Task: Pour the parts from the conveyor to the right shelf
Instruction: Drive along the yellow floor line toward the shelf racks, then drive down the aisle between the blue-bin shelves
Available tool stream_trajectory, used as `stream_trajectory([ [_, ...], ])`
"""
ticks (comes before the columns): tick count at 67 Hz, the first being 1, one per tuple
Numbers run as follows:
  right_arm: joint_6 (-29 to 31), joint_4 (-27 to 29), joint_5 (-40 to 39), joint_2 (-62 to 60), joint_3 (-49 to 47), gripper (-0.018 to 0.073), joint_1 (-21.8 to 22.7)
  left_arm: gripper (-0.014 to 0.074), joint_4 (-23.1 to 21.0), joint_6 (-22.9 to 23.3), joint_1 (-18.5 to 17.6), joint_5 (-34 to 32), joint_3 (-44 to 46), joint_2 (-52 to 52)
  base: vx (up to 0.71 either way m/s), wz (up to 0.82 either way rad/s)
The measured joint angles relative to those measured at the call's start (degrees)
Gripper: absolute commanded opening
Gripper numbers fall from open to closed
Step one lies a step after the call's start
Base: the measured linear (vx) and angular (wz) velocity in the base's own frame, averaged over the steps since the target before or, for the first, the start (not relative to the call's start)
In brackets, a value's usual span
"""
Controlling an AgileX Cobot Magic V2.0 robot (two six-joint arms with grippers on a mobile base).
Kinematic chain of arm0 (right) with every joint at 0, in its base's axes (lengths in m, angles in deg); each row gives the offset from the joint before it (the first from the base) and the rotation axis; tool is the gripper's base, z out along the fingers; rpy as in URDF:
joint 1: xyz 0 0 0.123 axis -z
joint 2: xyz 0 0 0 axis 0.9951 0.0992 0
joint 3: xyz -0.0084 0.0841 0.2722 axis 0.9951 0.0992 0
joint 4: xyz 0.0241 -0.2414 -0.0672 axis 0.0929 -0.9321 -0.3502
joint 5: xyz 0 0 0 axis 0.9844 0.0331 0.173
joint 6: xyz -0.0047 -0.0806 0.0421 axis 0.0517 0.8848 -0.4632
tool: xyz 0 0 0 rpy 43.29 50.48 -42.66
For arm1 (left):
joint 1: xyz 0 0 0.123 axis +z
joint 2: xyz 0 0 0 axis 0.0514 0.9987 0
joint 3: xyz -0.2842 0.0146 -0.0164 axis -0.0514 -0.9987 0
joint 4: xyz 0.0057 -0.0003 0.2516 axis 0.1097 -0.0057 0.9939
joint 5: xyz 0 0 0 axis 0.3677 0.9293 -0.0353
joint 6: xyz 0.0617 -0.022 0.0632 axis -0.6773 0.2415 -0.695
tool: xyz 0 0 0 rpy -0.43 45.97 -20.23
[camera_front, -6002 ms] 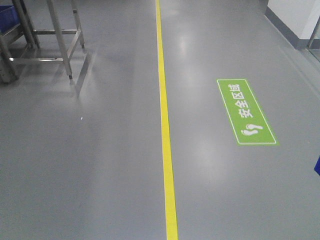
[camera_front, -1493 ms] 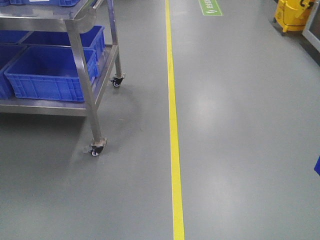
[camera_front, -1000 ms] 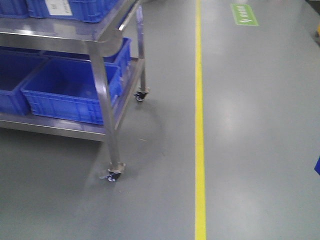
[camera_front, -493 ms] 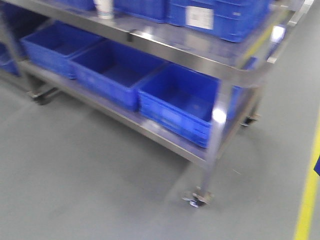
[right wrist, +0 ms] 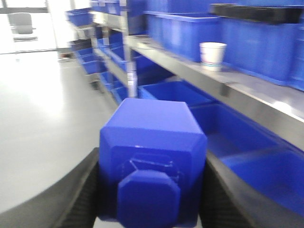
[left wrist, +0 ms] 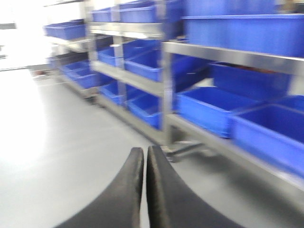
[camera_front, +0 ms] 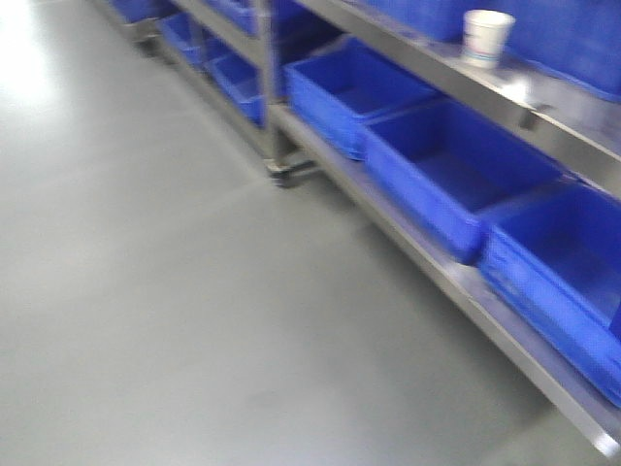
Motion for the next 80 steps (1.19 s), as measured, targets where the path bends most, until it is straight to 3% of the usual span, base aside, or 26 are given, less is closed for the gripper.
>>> stream_trajectory([
  [47,0.0,0.0,0.0,0.0,0.0,-0.0009,0.0,-0.0006,0.0,0.0,0.0,0.0,0.0,0.0,0.16,0.71],
  [80,0.0,0.0,0.0,0.0,0.0,-0.0009,0.0,-0.0006,0.0,0.0,0.0,0.0,0.0,0.0,0.18,0.32],
])
